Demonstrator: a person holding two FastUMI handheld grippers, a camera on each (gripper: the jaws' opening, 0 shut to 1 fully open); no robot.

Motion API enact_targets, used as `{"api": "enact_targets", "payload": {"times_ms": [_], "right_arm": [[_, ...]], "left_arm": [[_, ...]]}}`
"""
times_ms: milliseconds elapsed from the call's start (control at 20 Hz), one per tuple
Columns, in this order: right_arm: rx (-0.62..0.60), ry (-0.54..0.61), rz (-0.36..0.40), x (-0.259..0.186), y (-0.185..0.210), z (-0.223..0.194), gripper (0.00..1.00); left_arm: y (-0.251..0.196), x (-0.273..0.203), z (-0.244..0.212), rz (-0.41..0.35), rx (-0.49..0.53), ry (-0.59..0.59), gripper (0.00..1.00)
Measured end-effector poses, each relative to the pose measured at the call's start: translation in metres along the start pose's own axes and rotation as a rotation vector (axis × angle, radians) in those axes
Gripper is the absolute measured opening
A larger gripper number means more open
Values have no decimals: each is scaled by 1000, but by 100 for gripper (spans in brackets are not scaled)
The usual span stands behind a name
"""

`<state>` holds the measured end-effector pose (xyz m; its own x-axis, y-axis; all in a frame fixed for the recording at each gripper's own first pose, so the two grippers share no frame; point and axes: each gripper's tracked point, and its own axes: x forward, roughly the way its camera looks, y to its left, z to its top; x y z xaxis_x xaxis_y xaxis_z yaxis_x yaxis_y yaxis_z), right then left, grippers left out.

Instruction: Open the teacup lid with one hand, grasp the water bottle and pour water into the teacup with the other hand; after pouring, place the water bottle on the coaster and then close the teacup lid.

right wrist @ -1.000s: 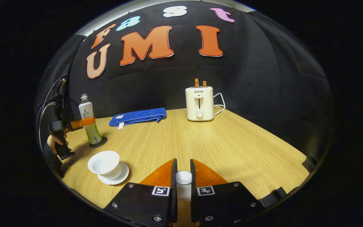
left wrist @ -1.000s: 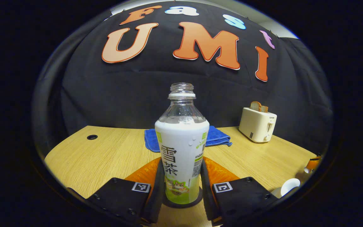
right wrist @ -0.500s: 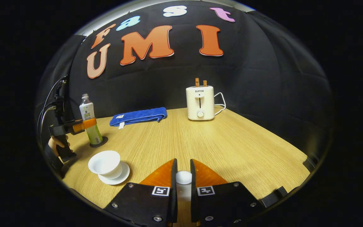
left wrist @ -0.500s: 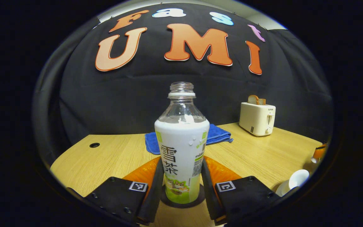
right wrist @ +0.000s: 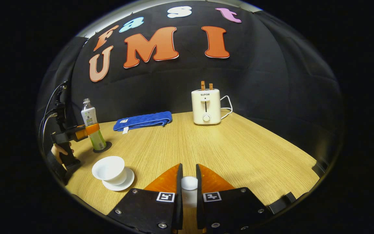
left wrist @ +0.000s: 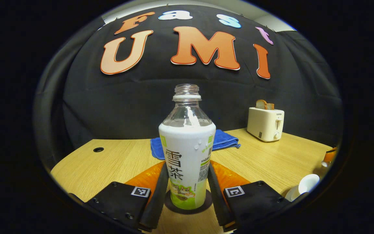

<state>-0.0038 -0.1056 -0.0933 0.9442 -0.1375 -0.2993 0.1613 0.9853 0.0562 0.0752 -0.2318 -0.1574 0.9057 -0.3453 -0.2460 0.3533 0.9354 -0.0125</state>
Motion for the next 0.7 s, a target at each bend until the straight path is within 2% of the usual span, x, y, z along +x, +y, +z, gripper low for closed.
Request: {"api": "enact_targets", "payload": {"times_ms": [550,600,700], "right_arm": [[3,-3,1,0,0,1,17],[3,-3,1,0,1,1,17],[3,-3,1,0,1,1,17]], "left_arm": [[3,-3,-7,20,2,21,71],[4,-1,-8,21,-1,20,72],[4,-1,-6,30,-7,13,84]]}}
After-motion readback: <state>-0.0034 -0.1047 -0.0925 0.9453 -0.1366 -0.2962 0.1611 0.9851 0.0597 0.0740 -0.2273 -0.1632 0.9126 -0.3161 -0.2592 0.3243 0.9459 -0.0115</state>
